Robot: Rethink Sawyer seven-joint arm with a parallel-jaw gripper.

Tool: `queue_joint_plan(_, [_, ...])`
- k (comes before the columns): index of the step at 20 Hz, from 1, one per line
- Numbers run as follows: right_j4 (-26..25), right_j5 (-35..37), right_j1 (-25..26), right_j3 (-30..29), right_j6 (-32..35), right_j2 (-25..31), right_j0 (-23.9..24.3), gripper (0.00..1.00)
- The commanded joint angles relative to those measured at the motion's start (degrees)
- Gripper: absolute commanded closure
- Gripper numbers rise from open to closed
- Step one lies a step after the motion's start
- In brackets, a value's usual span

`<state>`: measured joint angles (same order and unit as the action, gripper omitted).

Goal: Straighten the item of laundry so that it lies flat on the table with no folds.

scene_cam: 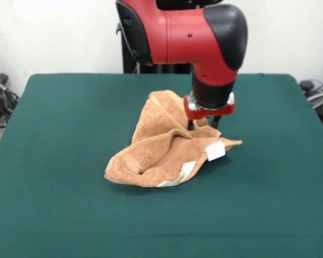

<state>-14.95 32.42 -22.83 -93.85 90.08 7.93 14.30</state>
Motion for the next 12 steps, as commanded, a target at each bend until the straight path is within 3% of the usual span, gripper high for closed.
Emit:
queue_joint_plan(1, [-3.05, -21.65, -2.1, -4.59, 16.32, -4.66, -2.63, 0.0])
queue_joint_plan(4, [-2.54, -20.49, -7.23, -7.9, 16.22, -5.56, -2.63, 0.0])
queue_joint_plan(5, [-1.64, -18.21, -12.58, -11.23, 15.32, -5.13, -2.03, 0.0])
queue_joint_plan(8, [1.64, -11.46, -21.52, -16.1, 11.83, -3.52, -0.34, 0.0])
queue_joint_plan(12, [4.69, -3.91, -27.55, -18.4, 7.14, -1.21, 3.77, 0.0])
